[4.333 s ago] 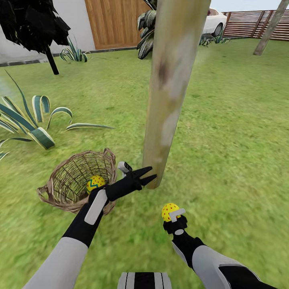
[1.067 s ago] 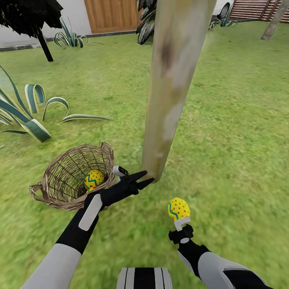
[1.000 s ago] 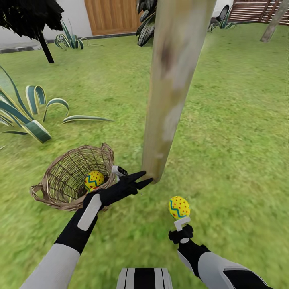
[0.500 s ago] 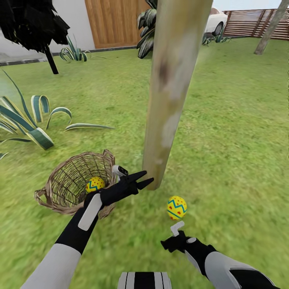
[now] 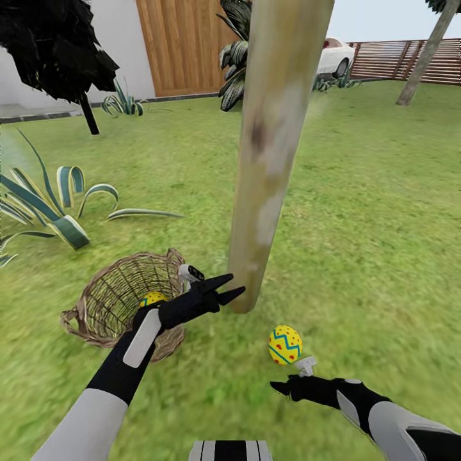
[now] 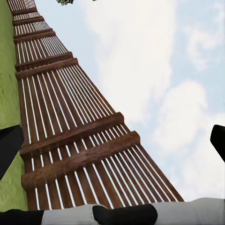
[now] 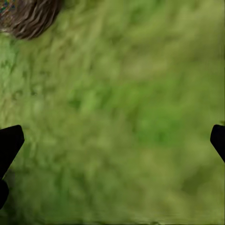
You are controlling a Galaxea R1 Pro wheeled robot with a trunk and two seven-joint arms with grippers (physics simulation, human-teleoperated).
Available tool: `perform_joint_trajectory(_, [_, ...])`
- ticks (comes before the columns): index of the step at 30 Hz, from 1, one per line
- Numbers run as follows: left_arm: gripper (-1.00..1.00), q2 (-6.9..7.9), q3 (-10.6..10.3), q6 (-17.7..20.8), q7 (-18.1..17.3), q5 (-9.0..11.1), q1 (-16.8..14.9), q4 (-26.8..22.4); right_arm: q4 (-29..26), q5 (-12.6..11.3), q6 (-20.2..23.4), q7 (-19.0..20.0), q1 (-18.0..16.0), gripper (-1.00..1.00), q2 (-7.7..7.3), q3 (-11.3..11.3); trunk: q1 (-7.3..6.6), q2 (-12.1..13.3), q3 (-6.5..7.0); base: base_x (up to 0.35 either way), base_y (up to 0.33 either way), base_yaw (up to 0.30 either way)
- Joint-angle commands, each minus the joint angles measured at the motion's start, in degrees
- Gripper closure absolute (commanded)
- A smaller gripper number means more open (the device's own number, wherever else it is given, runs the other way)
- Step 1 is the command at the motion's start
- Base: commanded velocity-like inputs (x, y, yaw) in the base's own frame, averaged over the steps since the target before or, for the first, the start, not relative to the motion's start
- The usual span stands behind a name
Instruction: Take the three Easter eggs out of the wicker basket on the lawn in the garden, then place them on the lawn next to a single tree (choose any tree) so that all three eggs are next to the same tree and none are left in the basket.
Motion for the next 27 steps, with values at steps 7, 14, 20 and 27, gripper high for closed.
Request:
perform_joint_trajectory(7, [-1.00,0.45,0.3,0.6,-0.1,0.1,0.0,-1.9,-0.4,-2.1,8.9,7.9,0.0,-1.00,-2.31,-0.4,-0.19,0.1,1.52,0.000,0.000,0.000])
perform_joint_trajectory(14, [-1.00,0.55,2.2,0.7,0.0,0.1,0.0,-3.1,-0.4,-2.2,9.9,8.0,0.0,-1.00,-2.47,-0.5,-0.37,0.2,3.07,0.000,0.000,0.000])
perform_joint_trajectory(20, [-1.00,1.76,2.3,0.8,0.0,0.0,-0.2,-3.3,-0.4,-2.2,14.7,9.3,0.0,-1.00,-3.41,-0.5,-0.52,0.3,4.40,0.000,0.000,0.000])
perform_joint_trajectory(27, [-1.00,2.94,4.7,2.5,0.0,0.1,-0.3,-3.5,-0.4,-2.2,17.1,11.3,0.0,-1.00,-4.23,-0.5,-0.70,0.3,5.95,0.000,0.000,0.000])
